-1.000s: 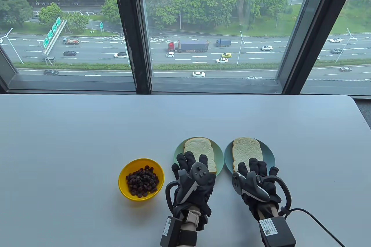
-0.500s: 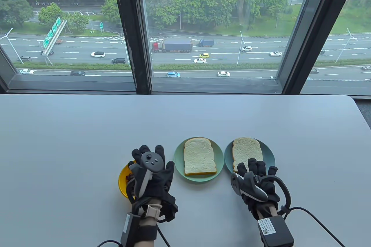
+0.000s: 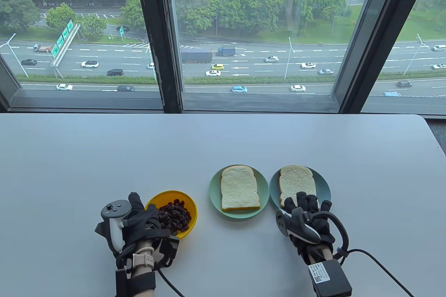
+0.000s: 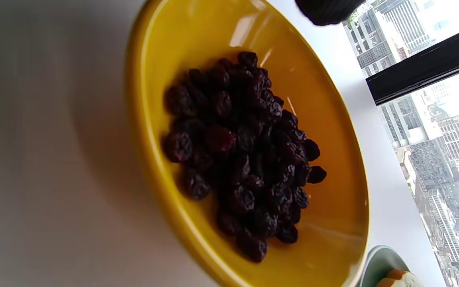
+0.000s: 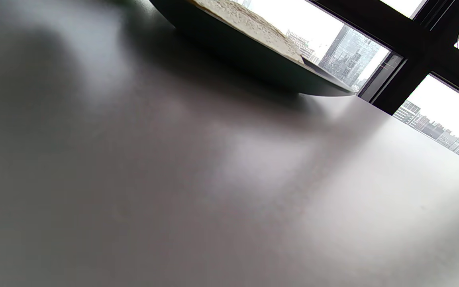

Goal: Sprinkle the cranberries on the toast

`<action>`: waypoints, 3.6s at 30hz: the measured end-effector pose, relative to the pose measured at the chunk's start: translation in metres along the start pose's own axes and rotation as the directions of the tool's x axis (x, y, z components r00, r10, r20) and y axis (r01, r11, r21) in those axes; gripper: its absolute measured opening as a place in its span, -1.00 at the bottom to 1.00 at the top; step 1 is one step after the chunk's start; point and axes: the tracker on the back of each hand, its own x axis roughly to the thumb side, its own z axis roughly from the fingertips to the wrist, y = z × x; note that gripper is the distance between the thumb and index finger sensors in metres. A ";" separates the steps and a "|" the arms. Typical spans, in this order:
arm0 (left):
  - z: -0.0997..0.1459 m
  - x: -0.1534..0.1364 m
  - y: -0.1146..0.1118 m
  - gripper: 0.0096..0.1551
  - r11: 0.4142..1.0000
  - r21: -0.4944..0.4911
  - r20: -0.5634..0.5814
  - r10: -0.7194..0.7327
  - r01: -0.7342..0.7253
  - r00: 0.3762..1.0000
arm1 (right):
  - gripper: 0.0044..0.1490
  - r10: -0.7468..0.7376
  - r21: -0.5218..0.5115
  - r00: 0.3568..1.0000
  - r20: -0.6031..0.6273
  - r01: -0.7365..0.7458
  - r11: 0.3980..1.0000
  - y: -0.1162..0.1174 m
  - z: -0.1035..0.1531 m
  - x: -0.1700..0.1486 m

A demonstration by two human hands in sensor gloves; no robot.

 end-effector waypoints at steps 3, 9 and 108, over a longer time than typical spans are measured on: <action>-0.001 0.002 -0.005 -0.14 0.999 0.011 -0.005 -0.034 0.034 0.999 | 0.01 -0.002 -0.003 1.000 0.000 0.002 1.000 0.000 -0.001 0.000; -0.002 0.001 -0.009 -0.16 0.997 0.036 -0.042 -0.070 0.072 0.997 | 0.01 -0.001 0.001 1.000 0.001 0.001 1.000 0.000 0.000 -0.001; 0.030 0.022 -0.113 -0.39 0.807 -0.576 0.144 0.262 -0.134 0.954 | -0.42 -0.199 -0.104 0.817 0.541 0.301 0.948 -0.100 0.012 0.131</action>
